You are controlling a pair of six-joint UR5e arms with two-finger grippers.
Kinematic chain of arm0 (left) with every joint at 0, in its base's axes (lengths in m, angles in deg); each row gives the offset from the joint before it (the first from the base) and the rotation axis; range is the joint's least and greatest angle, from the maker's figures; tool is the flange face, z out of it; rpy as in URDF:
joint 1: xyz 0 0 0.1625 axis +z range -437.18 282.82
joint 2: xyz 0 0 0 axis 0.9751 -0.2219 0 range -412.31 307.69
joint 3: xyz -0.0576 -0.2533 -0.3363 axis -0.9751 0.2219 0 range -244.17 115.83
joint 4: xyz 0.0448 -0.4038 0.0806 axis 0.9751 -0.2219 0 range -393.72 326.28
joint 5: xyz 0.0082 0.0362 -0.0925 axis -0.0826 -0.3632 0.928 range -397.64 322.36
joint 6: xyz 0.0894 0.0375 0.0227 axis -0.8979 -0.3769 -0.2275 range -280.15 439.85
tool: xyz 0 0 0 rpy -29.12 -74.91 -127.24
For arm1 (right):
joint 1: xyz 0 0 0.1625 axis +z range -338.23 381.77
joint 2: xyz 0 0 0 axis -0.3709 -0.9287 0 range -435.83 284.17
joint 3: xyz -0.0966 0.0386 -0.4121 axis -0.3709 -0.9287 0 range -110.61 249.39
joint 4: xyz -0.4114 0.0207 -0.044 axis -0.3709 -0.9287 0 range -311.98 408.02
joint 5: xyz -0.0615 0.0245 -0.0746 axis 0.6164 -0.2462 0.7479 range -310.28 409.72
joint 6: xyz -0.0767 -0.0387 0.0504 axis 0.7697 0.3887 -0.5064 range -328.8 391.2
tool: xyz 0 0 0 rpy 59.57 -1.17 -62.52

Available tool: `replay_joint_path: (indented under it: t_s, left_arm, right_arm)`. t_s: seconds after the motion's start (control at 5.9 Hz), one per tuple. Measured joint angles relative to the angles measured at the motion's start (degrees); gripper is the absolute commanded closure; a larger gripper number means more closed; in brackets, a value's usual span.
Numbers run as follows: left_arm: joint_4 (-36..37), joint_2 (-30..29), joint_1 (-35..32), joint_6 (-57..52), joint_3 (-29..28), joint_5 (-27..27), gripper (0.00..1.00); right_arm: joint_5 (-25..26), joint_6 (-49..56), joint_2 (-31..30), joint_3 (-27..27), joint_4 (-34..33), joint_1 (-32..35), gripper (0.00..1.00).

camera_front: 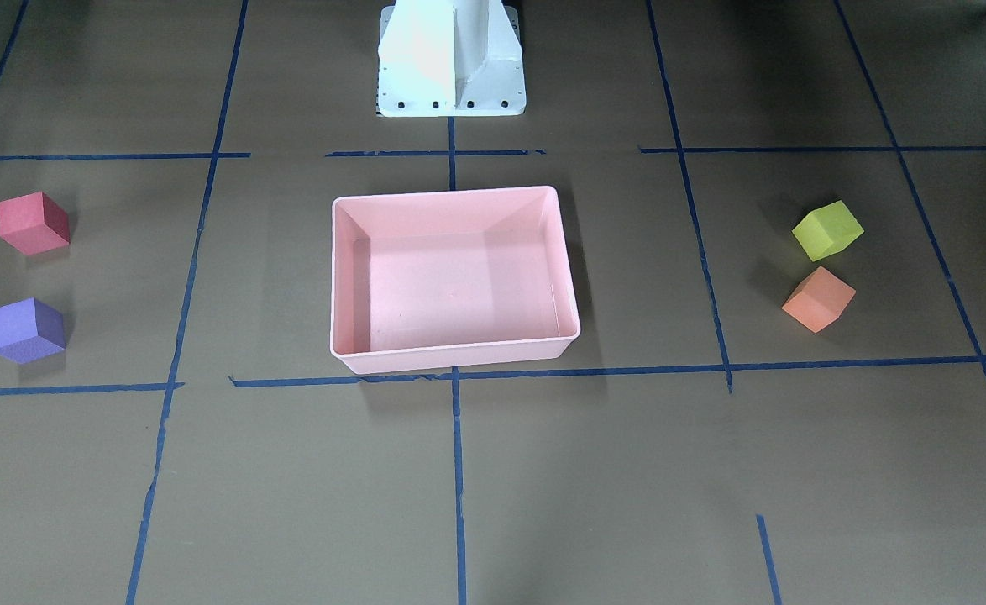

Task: Place blocks into pink bin with both arms
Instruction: 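Move the right gripper toward the purple cube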

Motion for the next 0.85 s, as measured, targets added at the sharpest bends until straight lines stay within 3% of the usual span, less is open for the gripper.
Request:
replay_joint_path:
  t_s: [0.17, 0.51, 0.85]
  left_arm:
    - [0.01, 0.01, 0.04, 0.01, 0.2, 0.04, 0.0]
    - [0.08, 0.02, 0.08, 0.06, 0.49, 0.1, 0.0]
    - [0.03, 0.01, 0.09, 0.06, 0.53, 0.1, 0.0]
  right_arm:
    - [-1.03, -0.17, 0.82, 0.01, 0.82, -0.59, 0.0]
    - [-2.73, -6.59, 9.16, -1.48, 3.26, -6.64, 0.0]
    - [2.37, -17.7, 16.66, -5.27, 8.82, -17.0, 0.0]
